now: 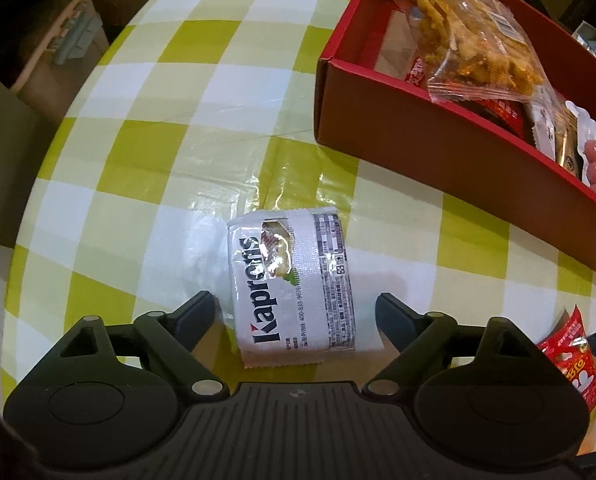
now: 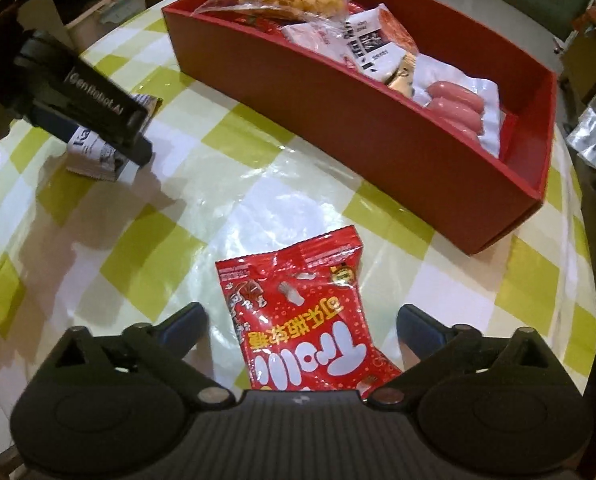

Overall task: Organize snacks
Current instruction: 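Grasp the Kaprons pack with the left tool while the right tool grasps the red Trolli bag, then carry the Kaprons pack over the box with the left tool while the right carries the candy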

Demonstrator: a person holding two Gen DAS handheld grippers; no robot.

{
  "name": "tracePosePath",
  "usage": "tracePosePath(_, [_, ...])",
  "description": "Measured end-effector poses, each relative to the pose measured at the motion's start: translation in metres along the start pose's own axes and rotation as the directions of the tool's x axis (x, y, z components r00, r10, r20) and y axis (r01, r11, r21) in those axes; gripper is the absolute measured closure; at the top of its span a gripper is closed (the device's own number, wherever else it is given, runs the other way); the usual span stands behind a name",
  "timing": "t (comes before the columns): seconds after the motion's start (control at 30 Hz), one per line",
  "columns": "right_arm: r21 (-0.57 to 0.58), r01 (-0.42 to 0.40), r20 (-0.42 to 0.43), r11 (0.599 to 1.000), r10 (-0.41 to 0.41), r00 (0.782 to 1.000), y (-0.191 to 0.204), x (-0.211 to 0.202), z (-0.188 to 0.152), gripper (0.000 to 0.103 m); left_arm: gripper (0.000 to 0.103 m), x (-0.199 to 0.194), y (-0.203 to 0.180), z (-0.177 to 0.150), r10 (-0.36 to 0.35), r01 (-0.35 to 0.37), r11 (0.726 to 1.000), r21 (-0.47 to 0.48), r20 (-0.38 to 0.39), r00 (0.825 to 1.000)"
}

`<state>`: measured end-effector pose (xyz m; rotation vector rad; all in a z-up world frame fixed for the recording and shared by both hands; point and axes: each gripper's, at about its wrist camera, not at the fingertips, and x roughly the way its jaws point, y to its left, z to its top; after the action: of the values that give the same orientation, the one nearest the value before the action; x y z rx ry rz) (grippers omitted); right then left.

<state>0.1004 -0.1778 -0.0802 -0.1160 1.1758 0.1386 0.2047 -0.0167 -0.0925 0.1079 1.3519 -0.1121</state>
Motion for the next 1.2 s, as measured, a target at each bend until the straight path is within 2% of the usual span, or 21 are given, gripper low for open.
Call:
tracePosePath(0.03, [0.013, -0.005, 0.006, 1.0, 0.005, 1.0, -0.002, -0.004, 0.001, 0.014, 0.017, -0.001, 0.0, -0.001, -0.001, 0.001, 1.0, 0.005, 0.002, 1.0])
tracePosePath(0.07, [0.023, -0.003, 0.013, 1.0, 0.003, 1.0, -0.003, -0.008, 0.001, 0.032, 0.021, -0.003, -0.001, -0.001, -0.003, 0.003, 1.0, 0.013, 0.004, 1.0])
tracePosePath(0.1, [0.024, 0.01, 0.015, 1.0, -0.01, 1.0, -0.003, -0.01, 0.001, 0.034, 0.023, -0.005, -0.002, -0.002, -0.006, 0.006, 1.0, 0.023, 0.006, 1.0])
tracePosePath(0.27, [0.036, 0.021, 0.009, 0.999, -0.022, 1.0, 0.003, -0.017, -0.004, 0.038, 0.037, -0.014, -0.008, -0.005, -0.005, 0.005, 0.999, 0.052, 0.007, 1.0])
tracePosePath(0.4, [0.069, 0.015, 0.03, 0.998, -0.017, 0.999, 0.001, -0.027, -0.006, 0.038, 0.038, -0.021, -0.01, -0.011, -0.033, 0.034, 0.998, 0.056, -0.011, 0.999])
tracePosePath(0.7, [0.166, -0.004, 0.126, 0.986, -0.018, 0.992, -0.01, -0.057, -0.004, 0.038, 0.038, -0.04, -0.03, -0.032, -0.063, 0.061, 0.992, 0.109, 0.014, 0.998])
tracePosePath(0.93, [0.204, -0.008, 0.164, 0.979, -0.026, 0.986, -0.021, -0.067, -0.001, 0.038, 0.038, -0.061, -0.05, -0.044, -0.084, 0.073, 0.985, 0.159, 0.062, 0.995])
tracePosePath(1.2, [0.254, -0.015, 0.227, 0.967, -0.044, 0.973, -0.035, -0.083, 0.006, 0.038, 0.038, -0.078, -0.068, -0.044, -0.067, 0.033, 0.976, 0.217, 0.152, 0.986])
